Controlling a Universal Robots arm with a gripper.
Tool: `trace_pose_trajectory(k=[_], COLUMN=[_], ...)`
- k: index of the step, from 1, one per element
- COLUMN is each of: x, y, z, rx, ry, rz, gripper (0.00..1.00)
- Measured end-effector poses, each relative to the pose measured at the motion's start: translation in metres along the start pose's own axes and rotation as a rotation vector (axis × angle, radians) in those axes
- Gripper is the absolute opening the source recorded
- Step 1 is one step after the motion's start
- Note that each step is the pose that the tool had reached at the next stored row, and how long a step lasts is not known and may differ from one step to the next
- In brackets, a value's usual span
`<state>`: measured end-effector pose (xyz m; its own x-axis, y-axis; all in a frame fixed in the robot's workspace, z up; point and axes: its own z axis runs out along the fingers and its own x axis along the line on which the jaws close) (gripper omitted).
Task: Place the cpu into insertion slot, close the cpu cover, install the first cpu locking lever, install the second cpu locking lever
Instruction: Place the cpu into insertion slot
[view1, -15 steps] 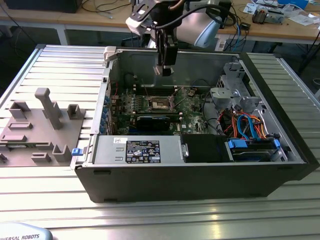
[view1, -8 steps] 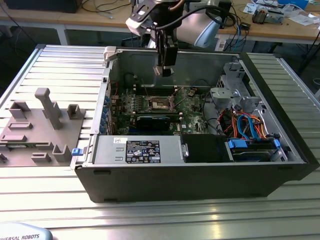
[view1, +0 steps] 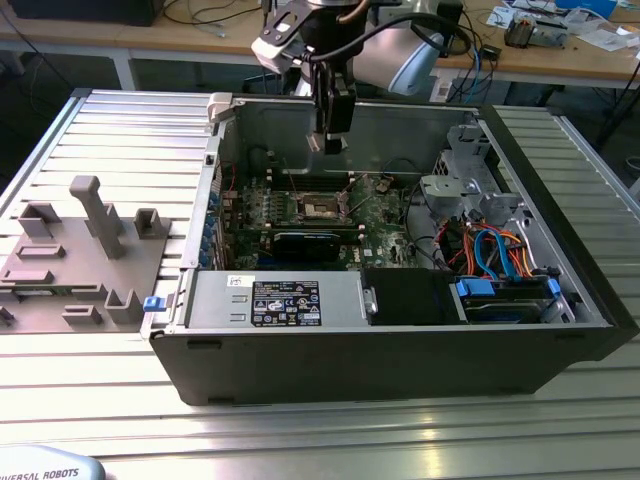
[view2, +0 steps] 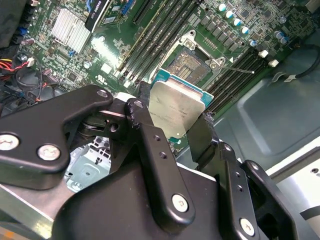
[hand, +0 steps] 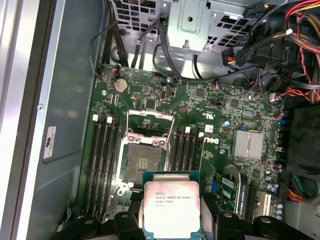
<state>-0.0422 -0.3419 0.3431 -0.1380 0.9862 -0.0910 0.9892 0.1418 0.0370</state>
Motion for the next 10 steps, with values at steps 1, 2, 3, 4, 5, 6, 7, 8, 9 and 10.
trace_pose_trajectory(k=[1,2,3,4,5,6,7,8,9,10], x=[0.0000,0.0000,0.0000,0.0003,0.0003,0.0003,0.0003,0.0003,0.0003,0.0003], y=[0.0000,0.0000,0.0000,-0.0001,-0.0001,-0.0001,-0.0001,-0.0001,-0.0001,-0.0001], z=[0.0001,0.0004,0.0005,0.0030,0.0032,0.0032,0.0032,0.0033,0.0033,0.0033], rx=[0.0000,0.0000,0.0001,0.0005,0.0017,0.0017,0.0017,0.0017,0.0018,0.0021], ry=[0.0000,0.0000,0.0000,-0.0036,-0.0118,-0.0120,-0.0122,-0.0128,-0.0135,-0.0146], rz=[0.000,0.000,0.000,0.000,-0.001,-0.001,-0.001,-0.001,-0.001,-0.001], gripper=[0.54,0.54,0.54,0.54,0.54,0.54,0.54,0.54,0.54,0.54])
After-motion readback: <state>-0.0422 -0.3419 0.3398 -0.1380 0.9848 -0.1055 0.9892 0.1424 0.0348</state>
